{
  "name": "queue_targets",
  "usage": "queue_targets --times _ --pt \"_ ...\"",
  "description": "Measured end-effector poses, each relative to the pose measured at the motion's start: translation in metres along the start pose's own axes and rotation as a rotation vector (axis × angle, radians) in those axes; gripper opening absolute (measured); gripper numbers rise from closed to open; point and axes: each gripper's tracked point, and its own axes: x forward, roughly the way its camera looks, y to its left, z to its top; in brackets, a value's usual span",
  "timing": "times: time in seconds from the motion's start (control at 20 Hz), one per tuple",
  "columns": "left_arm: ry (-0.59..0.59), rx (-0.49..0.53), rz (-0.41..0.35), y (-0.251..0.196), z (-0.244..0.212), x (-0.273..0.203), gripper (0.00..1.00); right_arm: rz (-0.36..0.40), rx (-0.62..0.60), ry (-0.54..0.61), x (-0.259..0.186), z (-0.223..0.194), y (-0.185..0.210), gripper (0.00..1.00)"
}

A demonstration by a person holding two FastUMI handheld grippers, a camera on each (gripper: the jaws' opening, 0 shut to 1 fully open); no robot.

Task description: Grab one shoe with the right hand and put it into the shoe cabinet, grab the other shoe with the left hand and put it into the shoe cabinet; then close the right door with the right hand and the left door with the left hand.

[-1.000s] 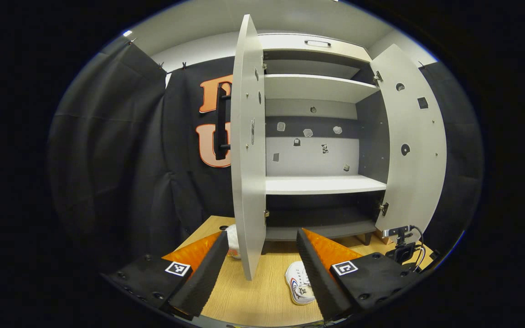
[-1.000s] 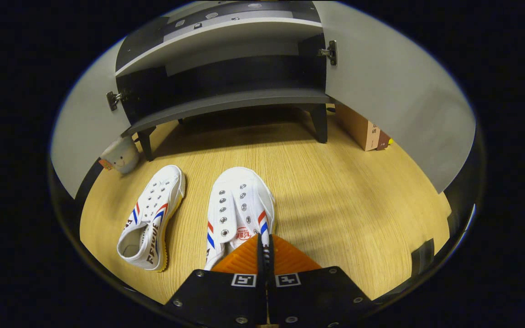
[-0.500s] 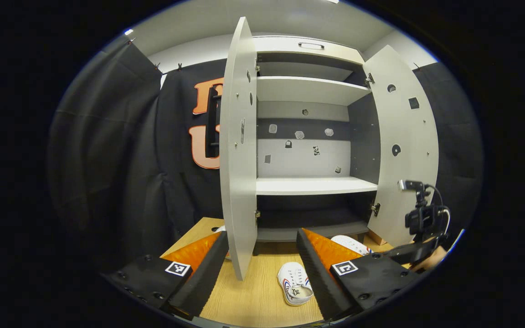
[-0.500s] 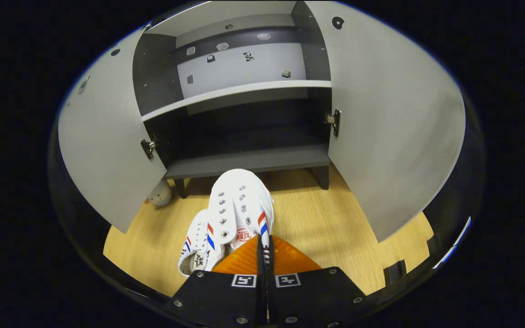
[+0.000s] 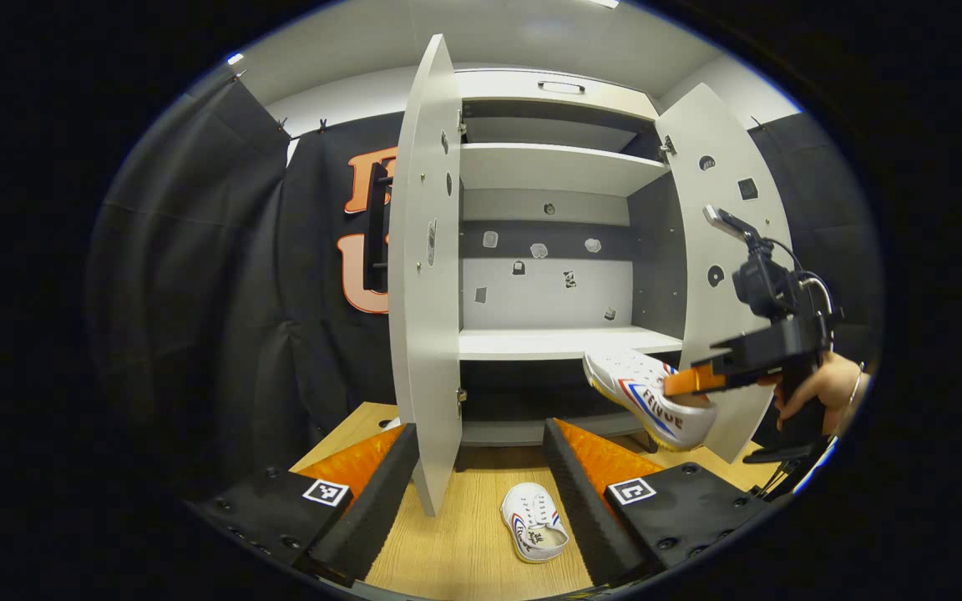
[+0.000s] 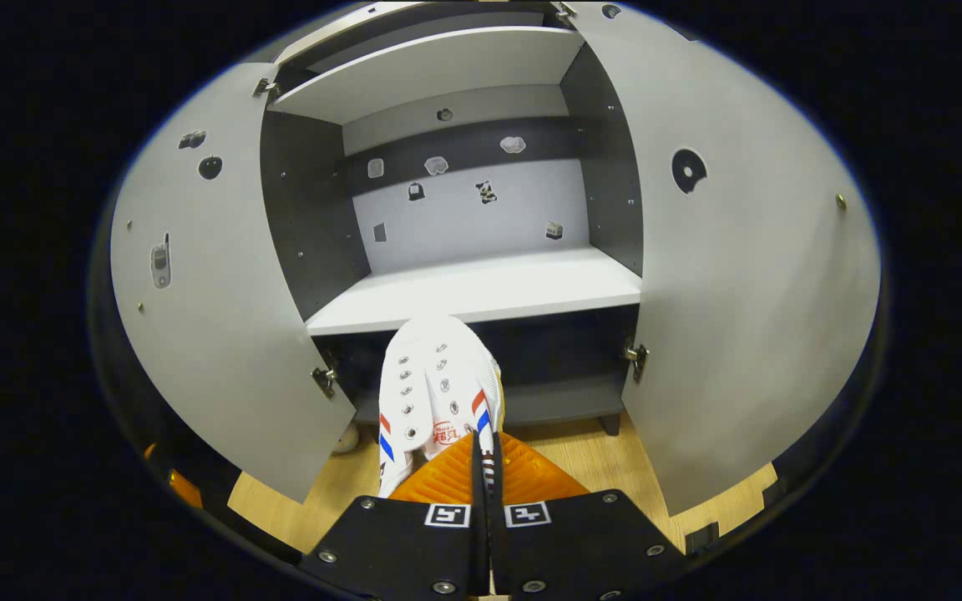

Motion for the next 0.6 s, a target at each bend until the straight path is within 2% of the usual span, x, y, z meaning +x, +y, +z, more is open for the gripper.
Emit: queue_targets --times 0.3,0.6 --pt "0.008 0.008 0.010 0.003 -0.006 0.007 0.96 -0.003 -0.038 -0.108 0.048 0.098 0.017 0.00" --pt "0.008 0.005 0.014 0.007 -0.009 0.017 0.97 -0.044 -0.056 -0.128 0.108 0.155 0.012 0.00"
